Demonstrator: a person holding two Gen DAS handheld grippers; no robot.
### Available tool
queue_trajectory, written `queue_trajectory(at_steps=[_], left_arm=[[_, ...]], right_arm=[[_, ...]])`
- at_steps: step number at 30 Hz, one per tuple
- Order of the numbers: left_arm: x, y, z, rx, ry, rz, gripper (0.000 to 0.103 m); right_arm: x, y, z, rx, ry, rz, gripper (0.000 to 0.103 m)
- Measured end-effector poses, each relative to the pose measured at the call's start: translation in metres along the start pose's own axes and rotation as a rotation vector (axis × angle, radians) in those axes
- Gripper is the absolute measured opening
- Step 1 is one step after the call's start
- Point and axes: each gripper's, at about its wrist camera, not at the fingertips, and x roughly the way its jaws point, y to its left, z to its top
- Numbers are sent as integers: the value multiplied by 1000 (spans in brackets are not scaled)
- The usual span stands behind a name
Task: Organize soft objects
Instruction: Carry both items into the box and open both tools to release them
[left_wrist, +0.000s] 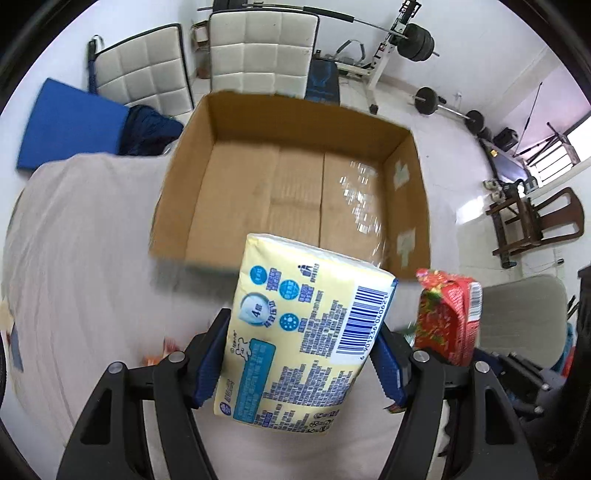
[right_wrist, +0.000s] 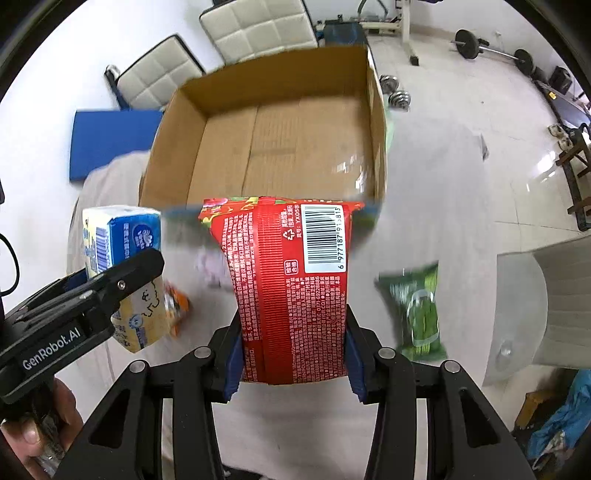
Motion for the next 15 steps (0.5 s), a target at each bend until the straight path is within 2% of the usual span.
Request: queue_trajectory(at_steps=[4,9,15], left_arm=[[33,4,57,-3,8,-27,68],[81,15,116,-36,77,-64,68],[153,26,160,-81,185,-105,68]], right_arm=[[8,3,42,20,-18,-24,48],[62,17,114,46,-25,-76,48],[128,15,176,74,6,-119,48]])
